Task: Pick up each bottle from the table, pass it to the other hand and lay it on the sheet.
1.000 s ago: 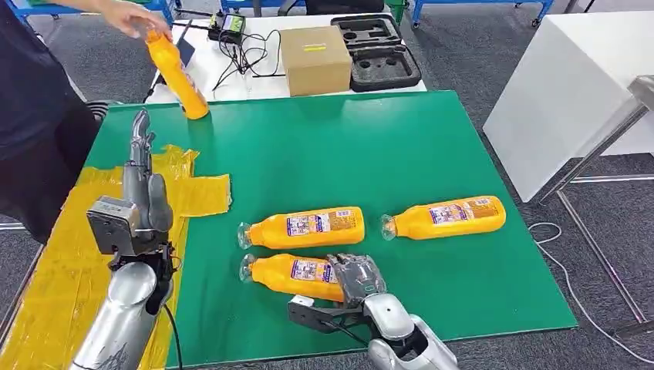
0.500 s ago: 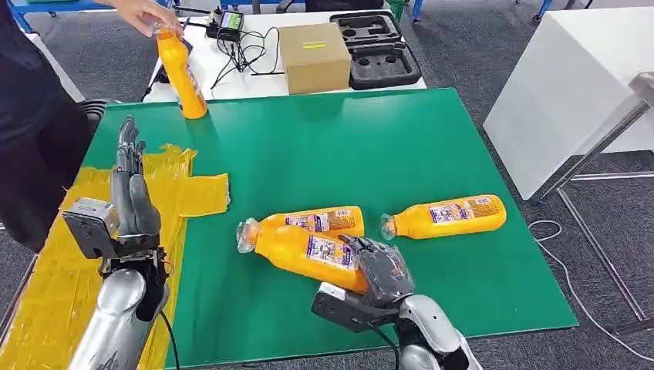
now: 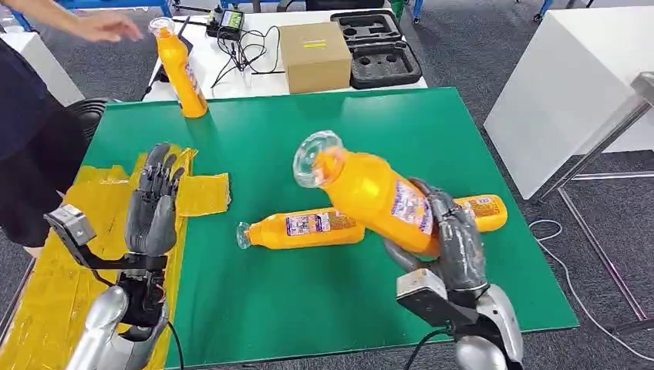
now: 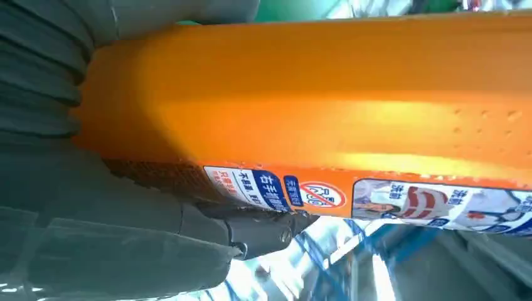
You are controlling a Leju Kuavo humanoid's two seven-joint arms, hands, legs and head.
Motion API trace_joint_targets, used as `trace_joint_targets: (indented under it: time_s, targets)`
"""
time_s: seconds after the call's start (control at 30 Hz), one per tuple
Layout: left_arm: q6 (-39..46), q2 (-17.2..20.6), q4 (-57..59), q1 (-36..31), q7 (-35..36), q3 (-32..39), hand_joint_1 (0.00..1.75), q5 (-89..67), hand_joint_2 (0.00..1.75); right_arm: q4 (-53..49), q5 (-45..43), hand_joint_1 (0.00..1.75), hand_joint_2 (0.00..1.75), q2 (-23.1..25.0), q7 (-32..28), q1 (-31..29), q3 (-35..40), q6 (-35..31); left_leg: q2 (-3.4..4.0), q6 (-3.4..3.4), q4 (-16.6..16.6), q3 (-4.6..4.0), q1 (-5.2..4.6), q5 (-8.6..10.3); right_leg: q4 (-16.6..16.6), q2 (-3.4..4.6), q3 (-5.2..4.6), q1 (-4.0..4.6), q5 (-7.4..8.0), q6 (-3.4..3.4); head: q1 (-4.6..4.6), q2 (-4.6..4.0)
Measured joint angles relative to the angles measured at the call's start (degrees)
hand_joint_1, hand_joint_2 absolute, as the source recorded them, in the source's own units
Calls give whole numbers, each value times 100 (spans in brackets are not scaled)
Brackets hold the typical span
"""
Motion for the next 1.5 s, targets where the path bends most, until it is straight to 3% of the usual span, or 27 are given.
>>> trace_joint_targets:
  time_s: [0.3, 0.87, 1.2, 1.5]
  targets:
    - [-747, 122, 31, 158, 275, -450, 0, 904, 175, 343, 162, 175, 175, -52, 194, -684, -168, -323, 2, 0, 0, -2, 1, 3, 2, 1, -1, 2, 3, 1, -2, 0]
    - [-640, 140, 39, 23, 196, -863, 0, 1193, 175, 1548, 175, 175, 175, 204, 975, -2027, 184, 20, 0, 1, 1, -5, 2, 5, 3, 0, -3, 2, 7, 4, 0, 0]
    - [-325, 66, 168, -421, 153, -1003, 0, 1459, 175, 2255, 470, 175, 175, 845, 1442, -2410, 1387, 114, 1, -4, 1, -7, 10, 11, 7, 3, -11, 10, 13, -10, 0, 0]
    - [-526, 44, 166, -456, 321, -1003, 0, 1923, 175, 2450, 759, 175, 175, 1080, 1725, -2563, 2121, 129, -4, -4, 0, -13, 10, 13, 7, -3, -12, 9, 12, -11, 0, 0]
